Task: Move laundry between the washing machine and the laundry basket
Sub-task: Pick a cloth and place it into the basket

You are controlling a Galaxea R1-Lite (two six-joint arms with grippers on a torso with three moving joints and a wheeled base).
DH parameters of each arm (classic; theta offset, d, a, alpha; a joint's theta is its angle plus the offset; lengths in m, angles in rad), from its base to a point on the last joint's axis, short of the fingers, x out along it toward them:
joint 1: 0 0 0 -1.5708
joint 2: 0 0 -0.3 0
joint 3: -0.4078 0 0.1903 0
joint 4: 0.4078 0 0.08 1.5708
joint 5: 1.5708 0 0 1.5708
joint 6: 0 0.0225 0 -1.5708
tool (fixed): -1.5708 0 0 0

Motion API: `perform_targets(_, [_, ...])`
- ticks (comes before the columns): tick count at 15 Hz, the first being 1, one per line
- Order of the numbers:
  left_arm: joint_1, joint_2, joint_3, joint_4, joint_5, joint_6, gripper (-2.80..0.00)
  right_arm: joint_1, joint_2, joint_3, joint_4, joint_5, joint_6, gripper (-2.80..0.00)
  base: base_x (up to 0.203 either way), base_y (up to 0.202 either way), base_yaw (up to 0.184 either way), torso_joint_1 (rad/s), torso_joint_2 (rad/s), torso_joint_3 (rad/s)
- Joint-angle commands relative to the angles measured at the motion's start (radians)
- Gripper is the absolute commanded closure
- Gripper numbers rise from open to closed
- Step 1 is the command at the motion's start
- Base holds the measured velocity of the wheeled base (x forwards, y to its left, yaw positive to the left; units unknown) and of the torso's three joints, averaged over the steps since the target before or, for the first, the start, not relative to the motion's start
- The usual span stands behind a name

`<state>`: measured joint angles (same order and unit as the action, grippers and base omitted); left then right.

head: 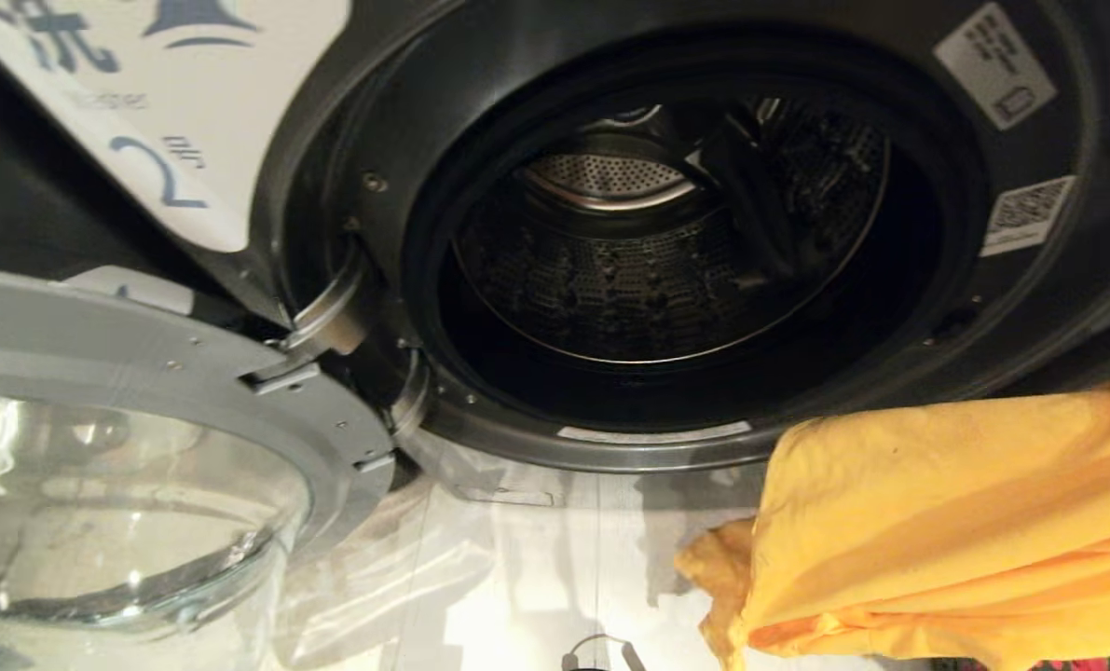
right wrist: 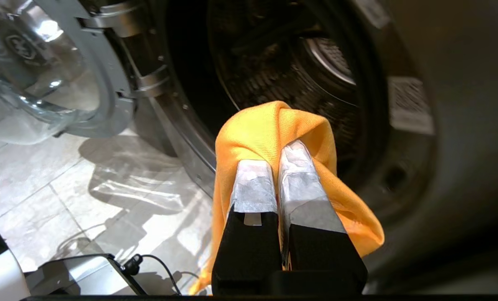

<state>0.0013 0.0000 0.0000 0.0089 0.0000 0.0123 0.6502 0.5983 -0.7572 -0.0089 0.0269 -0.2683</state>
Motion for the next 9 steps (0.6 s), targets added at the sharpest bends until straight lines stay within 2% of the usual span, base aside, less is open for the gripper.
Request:
perform_targets(1, [0.0,0.0,0.0,-0.009,0.0,0.0,0.0,0.0,0.001,-0.002,0.0,0.001,-0.003,0.0,-0.001,0.005,-0.165,0.0,0.0,0.005])
perform_targets(7, [0.0,0.0,0.0,-0.009,0.0,0.0,0.0,0.0,0.005,-0.016,0.0,-0.008,-0.007,0.0,-0.001,0.005,-0.16,0.006,0.0,0.002])
perform_targets(9, [0.0,0.0,0.0,-0.009,0.0,0.0,0.0,-0.005,0.021,-0.039,0.003,-0.046,-0.011,0.0,0.0,0.007,-0.116,0.007,0.0,0.001])
